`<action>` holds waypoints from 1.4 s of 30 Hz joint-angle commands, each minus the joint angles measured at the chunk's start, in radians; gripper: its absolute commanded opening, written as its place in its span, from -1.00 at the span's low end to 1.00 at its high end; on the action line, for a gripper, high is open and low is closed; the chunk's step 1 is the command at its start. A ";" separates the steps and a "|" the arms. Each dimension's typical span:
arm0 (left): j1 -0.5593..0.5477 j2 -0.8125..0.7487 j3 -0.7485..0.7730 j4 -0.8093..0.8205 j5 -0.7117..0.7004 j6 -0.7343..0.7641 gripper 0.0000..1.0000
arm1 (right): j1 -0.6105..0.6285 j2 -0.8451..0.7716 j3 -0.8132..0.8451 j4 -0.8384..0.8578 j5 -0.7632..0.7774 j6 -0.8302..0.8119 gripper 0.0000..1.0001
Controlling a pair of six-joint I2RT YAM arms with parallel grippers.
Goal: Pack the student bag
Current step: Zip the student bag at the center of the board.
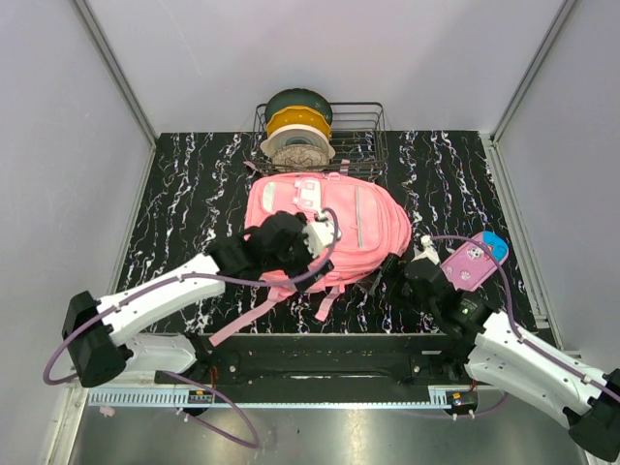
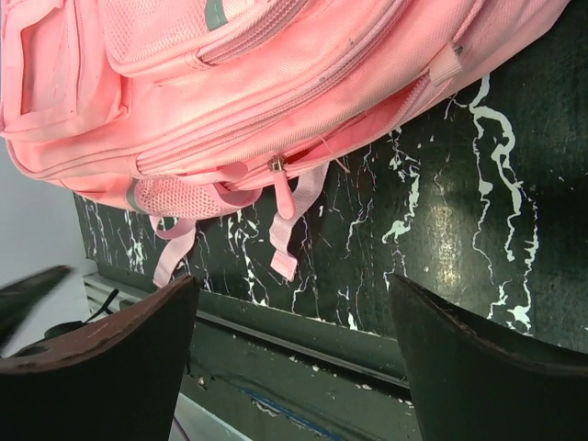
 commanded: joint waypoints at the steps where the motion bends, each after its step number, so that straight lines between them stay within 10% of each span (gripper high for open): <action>1: -0.048 0.025 -0.069 0.114 0.023 0.244 0.98 | 0.008 -0.011 -0.006 -0.010 0.021 0.022 0.81; 9: -0.051 0.126 -0.146 0.364 -0.058 0.317 0.97 | 0.008 0.056 -0.014 0.069 -0.035 0.002 0.82; 21: -0.048 0.220 -0.164 0.369 -0.060 0.265 0.20 | 0.009 0.342 0.000 0.324 -0.109 0.007 0.77; 30: -0.048 0.252 -0.117 0.318 -0.063 0.209 -0.97 | 0.011 0.405 0.009 0.391 -0.089 0.020 0.76; 42: -0.046 0.168 -0.025 0.251 -0.032 0.073 -1.00 | 0.072 0.497 0.121 0.315 0.066 0.050 0.44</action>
